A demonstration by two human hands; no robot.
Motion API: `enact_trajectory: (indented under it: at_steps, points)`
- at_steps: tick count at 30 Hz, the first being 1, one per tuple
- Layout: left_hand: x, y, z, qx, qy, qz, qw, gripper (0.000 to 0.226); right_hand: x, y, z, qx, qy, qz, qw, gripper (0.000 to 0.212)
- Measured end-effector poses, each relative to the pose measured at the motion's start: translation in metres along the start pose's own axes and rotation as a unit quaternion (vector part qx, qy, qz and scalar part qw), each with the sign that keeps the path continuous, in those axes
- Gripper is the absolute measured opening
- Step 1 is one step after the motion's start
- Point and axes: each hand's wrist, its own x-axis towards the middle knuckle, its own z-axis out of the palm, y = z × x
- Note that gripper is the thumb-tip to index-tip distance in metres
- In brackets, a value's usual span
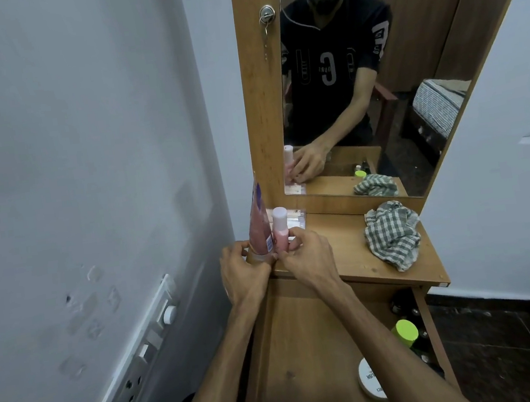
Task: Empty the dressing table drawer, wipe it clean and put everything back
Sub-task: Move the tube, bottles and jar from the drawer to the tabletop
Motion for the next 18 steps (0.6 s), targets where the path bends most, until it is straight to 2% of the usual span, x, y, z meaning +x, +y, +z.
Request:
enact_trajectory:
  at_steps: [5, 10, 12, 14, 18]
  points:
    - [0.004, -0.004, -0.002, 0.004, -0.022, -0.002, 1.0, 0.058, 0.0, -0.002, 0.002, 0.005, 0.006, 0.014, 1.0, 0.023]
    - [-0.001, -0.007, -0.006, 0.0, -0.039, -0.008, 0.999, 0.083, -0.005, -0.001, -0.001, 0.013, 0.006, 0.02, 1.0, 0.047]
    - [-0.009, -0.008, -0.009, 0.002, -0.03, -0.012, 0.999, 0.089, -0.011, 0.002, -0.006, 0.013, 0.011, 0.019, 1.0, 0.048]
    - [-0.022, -0.008, -0.01, -0.002, -0.003, -0.012, 1.0, 0.084, -0.02, 0.007, -0.015, -0.01, 0.025, 0.011, 1.0, 0.037]
    - [-0.056, 0.0, -0.012, -0.026, 0.035, -0.021, 0.999, 0.059, -0.046, 0.024, -0.04, -0.051, 0.017, -0.021, 0.998, 0.024]
